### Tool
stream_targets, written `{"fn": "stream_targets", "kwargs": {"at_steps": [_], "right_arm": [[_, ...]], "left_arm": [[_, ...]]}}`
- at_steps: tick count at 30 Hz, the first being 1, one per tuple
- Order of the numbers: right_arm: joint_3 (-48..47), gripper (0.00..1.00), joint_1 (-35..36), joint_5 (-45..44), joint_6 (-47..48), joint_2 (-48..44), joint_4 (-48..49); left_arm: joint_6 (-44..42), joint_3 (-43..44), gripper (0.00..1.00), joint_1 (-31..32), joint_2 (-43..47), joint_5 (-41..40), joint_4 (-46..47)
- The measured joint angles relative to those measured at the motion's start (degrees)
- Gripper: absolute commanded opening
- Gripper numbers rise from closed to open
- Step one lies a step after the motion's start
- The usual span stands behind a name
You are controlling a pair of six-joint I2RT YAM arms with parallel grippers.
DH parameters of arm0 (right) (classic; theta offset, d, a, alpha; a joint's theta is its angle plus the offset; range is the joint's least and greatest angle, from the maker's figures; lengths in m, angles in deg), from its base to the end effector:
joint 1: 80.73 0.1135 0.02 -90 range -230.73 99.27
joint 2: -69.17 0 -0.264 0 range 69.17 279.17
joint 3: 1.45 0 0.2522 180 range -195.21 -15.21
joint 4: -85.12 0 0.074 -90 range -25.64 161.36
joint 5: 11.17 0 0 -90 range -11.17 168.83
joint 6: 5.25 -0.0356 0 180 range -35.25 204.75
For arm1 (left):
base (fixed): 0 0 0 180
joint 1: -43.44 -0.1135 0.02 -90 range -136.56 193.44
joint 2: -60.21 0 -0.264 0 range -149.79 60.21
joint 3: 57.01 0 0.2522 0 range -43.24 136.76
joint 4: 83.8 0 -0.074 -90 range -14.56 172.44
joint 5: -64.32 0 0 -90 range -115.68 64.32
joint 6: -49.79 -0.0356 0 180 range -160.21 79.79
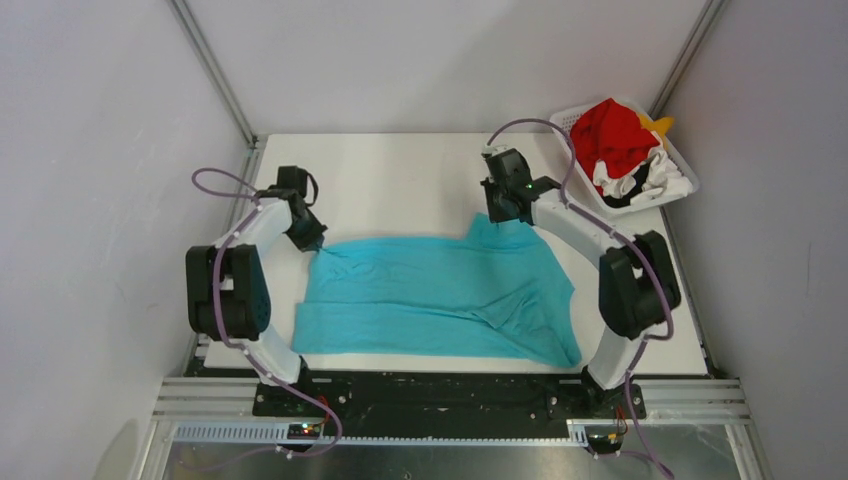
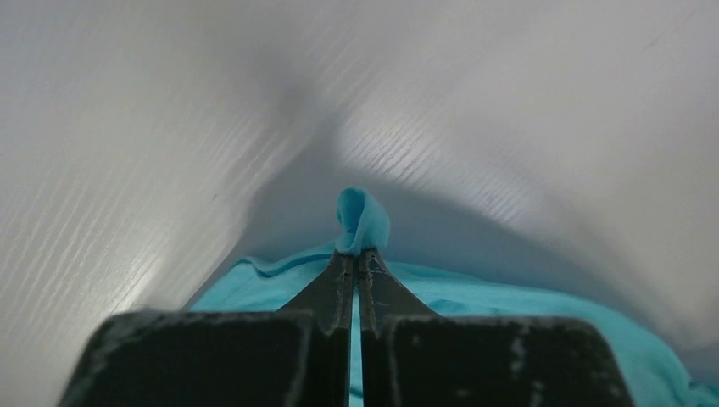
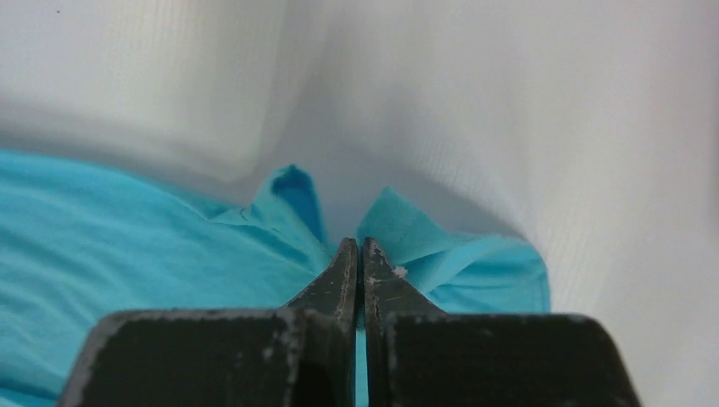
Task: Fold and stack the t-shirts
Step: Fold the other side of the tshirt into a rectangle
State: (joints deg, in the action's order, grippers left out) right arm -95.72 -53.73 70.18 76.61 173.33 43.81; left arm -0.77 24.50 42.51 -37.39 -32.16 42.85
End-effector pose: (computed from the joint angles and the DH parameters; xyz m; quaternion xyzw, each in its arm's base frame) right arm 0.3601 0.1775 0.2411 -0.1294 0.9319 0.0322 0.3372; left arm 0.3355 0.0095 0.2029 -0.3484 0.9186 -0.0063 0.1865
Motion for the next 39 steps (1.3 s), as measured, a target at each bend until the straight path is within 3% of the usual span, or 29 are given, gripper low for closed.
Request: {"fn": "stream_targets", "kwargs": {"at_steps": [19, 32, 39], "right_arm": [[20.3, 0.0, 14.4, -14.5, -3.7, -30.5, -5.5], [27.6, 0.0, 19.6, -15.5, -6.5, -38.6, -9.2], [30.8, 0.0, 23.9, -17.0, -10.5, -41.5, -11.5]], "left_arm": [[1.2, -17.9, 0.0, 5.3, 22.9, -6.5, -0.5], [3.1, -23.9, 0.0, 5.4, 33.0, -9.5, -0.5], [4.1, -26.5, 0.06, 5.9, 33.9, -11.2, -0.5]]}}
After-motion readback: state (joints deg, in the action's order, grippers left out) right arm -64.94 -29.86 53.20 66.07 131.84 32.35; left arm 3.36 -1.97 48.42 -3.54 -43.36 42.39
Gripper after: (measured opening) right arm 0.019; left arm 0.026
